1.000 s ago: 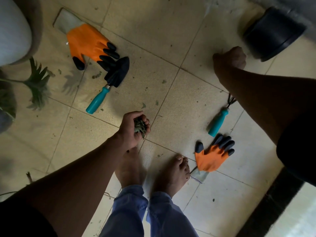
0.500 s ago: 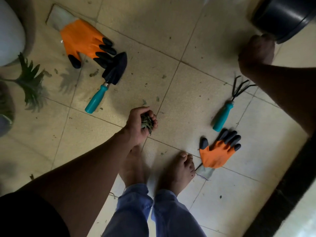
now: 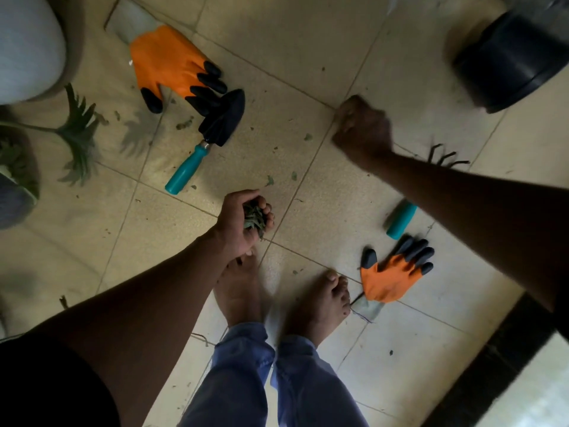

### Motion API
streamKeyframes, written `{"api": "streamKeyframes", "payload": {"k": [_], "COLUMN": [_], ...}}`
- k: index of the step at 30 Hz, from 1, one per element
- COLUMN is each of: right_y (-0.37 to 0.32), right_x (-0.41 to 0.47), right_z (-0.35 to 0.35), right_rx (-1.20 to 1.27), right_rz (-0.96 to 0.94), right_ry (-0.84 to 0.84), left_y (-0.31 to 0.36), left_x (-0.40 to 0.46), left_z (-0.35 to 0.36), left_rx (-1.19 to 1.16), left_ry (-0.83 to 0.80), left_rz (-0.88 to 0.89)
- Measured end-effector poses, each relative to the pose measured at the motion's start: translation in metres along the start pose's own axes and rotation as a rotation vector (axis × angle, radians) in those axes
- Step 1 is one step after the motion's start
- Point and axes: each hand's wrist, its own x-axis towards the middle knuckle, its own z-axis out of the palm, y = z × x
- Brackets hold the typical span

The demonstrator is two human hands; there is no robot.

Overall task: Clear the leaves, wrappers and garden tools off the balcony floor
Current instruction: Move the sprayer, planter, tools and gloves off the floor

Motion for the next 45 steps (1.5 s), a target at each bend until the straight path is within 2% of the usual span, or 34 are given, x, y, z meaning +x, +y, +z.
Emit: {"api": "streamKeyframes", "payload": {"k": [1,4,12,16,18,26,37,42,45], "right_y": [-0.007,-0.035,-0.048,-0.041,-0.047,-0.084,-0.103,-0.108,-0.111], "right_x": [0.016,0.032,-0.043,-0.055,-0.052,-0.051,-0.058,-0.053,-0.052], "right_z": [0.003,0.021,0.059,0.062,0.065,0.083,0.106,0.102,0.095], "right_rx": [0.063,0.075,0.089,0.007,0.041,0.064,-0.007,-0.036,0.023], "right_rz": [-0.017,-0.171,-0.387,-0.256,-0.173,-0.225,-0.163,-0.192,-0.114], "right_ry": [-0.118,-0.092,-0.233,-0.152,-0.153,-0.194,-0.054,-0.087,-0.147], "left_y": [0.0,0.0,-0.003,-0.004,-0.004,-0.004,-0.01,-0.015,-0.014], "left_x": [-0.003,-0.009,-0.023,-0.027,-0.028,-0.029,-0.038,-0.045,-0.052], "left_z": [-0.002,-0.008,-0.023,-0.031,-0.036,-0.05,-0.068,-0.076,-0.079], "left_rx": [-0.004,-0.014,-0.056,-0.05,-0.04,-0.049,-0.089,-0.133,-0.168], "left_ry": [0.004,0.019,0.083,0.08,0.076,0.078,0.073,0.076,0.072], "left_rz": [-0.002,-0.011,-0.024,-0.031,-0.031,-0.019,-0.019,0.001,0.013]}}
